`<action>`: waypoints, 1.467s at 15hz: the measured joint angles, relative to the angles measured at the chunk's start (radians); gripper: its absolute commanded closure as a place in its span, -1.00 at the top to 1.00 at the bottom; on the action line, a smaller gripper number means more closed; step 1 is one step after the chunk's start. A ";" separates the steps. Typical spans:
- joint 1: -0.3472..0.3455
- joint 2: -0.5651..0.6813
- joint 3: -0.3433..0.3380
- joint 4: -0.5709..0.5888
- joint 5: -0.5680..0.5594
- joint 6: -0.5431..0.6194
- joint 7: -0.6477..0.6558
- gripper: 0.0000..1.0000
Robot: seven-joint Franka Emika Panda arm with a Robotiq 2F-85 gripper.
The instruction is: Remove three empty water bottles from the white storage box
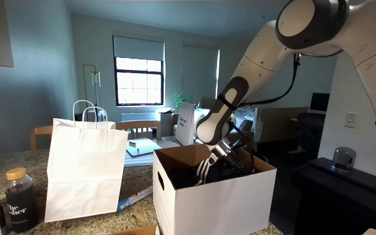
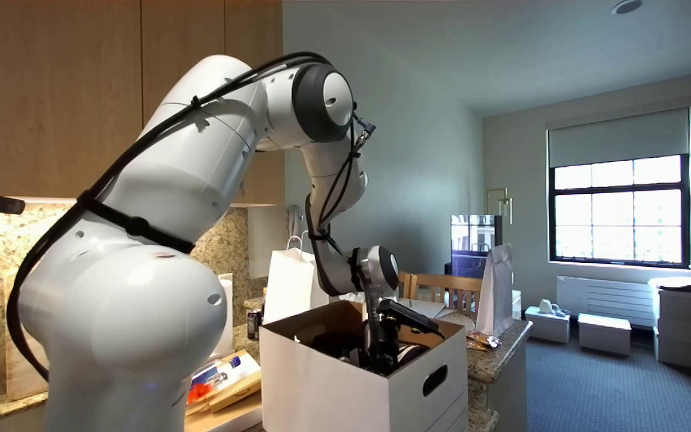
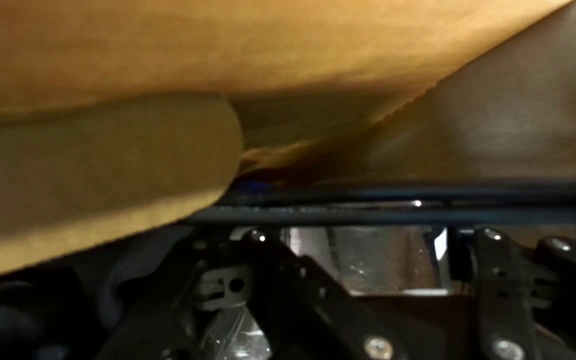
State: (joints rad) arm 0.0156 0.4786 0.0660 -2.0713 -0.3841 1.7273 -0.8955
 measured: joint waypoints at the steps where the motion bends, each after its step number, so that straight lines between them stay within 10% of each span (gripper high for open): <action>1: 0.000 -0.015 0.001 -0.017 0.000 0.001 0.016 -0.13; 22: 0.071 -0.438 0.050 -0.280 0.000 -0.010 0.339 -0.13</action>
State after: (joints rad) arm 0.0862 0.0405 0.1158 -2.3513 -0.3840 1.7172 -0.5566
